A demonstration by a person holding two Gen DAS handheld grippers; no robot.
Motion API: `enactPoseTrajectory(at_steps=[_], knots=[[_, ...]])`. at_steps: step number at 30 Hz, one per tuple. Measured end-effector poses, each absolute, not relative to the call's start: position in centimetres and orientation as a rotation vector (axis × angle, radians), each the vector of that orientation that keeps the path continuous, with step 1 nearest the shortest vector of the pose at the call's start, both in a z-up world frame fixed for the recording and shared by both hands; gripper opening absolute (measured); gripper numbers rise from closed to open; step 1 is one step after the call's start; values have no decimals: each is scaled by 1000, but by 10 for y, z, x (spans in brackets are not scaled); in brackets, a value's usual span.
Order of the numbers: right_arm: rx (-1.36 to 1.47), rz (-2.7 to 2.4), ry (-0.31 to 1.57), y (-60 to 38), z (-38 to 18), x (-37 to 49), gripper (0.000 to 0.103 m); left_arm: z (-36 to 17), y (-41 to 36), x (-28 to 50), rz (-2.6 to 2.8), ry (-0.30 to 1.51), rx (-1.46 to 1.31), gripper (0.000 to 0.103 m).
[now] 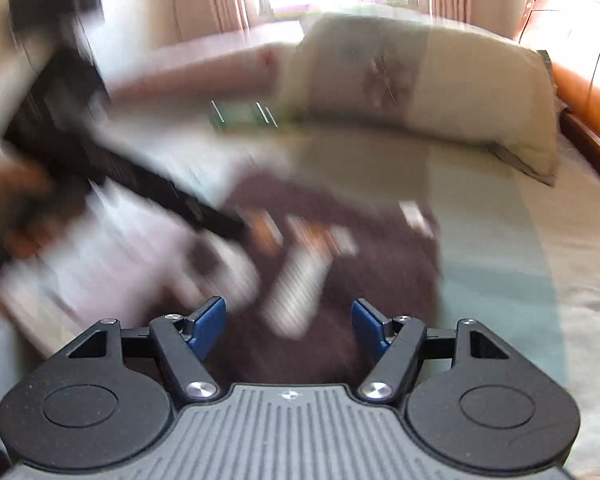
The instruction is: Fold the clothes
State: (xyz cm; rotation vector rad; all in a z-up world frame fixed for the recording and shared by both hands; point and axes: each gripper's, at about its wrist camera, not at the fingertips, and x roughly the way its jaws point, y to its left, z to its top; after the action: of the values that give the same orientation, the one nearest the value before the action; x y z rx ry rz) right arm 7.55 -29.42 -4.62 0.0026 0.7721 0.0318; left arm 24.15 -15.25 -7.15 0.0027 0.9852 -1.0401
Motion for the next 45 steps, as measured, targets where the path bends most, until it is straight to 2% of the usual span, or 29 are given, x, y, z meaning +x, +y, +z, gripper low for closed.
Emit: enactPoseTrajectory(at_steps=[2,4,12,16,22,27,30,36,41,45], knots=[[33,39,737,-303,-58,65,74,-79,-157,241,-1024,981,35,61],[65,41,710,-311,-65,58,74,-85,-167,238,-1003,978,102,60],[1,17,672,-279,-40,42,74,-52,-165,219,-965,996,110,66],[37,111,593,-258,-21,15,75,-40,-163,193,-1061,982,75,74],[148,61,728,-276,-66,10,71,-61,-173,182,-1001,1001,195,76],[100,39,699,-258,-44,-10,72,-54,-177,187,-978,1025,198,76],[69,58,644,-247,-31,-13,76,-57,-183,183,-972,1018,266,77],[56,-15,755,-255,-63,-6,77,-62,-177,183,-978,1018,249,77],[68,9,664,-237,-30,-6,79,-62,-189,190,-979,1080,251,89],[31,12,686,-210,-35,26,81,-64,-193,187,-980,1078,274,89]])
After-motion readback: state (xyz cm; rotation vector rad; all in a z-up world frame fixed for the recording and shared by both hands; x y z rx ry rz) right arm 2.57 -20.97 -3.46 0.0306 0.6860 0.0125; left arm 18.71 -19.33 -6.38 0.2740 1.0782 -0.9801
